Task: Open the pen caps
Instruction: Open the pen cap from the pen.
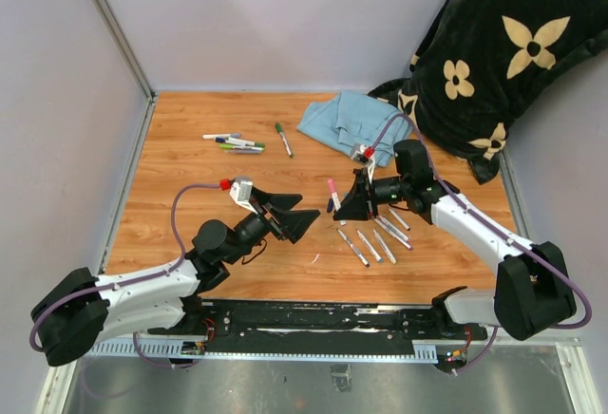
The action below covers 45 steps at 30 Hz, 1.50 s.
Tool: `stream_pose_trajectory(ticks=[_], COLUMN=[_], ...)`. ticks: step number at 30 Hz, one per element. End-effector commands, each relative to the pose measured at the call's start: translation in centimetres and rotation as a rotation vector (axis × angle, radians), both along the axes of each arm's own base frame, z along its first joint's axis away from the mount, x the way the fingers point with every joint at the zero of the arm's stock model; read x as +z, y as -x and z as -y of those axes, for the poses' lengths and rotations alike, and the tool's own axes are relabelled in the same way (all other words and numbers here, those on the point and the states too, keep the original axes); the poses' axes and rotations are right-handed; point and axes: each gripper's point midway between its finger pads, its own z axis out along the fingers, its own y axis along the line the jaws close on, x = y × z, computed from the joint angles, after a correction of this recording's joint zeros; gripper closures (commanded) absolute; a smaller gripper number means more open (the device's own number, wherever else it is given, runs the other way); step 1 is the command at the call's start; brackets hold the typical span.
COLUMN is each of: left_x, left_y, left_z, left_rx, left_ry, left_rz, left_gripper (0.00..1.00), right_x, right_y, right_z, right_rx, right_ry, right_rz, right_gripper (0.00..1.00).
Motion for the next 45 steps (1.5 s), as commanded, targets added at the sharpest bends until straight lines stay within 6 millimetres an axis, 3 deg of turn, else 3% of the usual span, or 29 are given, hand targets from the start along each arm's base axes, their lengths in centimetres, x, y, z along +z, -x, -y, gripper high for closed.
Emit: stream_pose_trajectory(ticks=[1, 21, 45], left_x=[0.5, 0.7, 1.0], left_y=[0.5, -0.1, -1.1], left_z=[-0.2, -1.0, 0.0], left_rx=[-0.039, -0.067, -0.086], left_ry=[0.017, 0.072, 0.058], left_rz=[0.044, 0.034, 0.055], left_gripper=[0.01, 0.01, 0.01], right_x=[1.0, 0.5, 0.4], right_y=[0.3, 0.5, 0.7], right_z=[0.3, 0.2, 0.2], right_rx=[0.05, 0.071, 0.083], right_ry=[-0.018, -0.019, -0.027], right_rz=[0.043, 0.015, 0.001], right_gripper=[0.99, 0.99, 0.99])
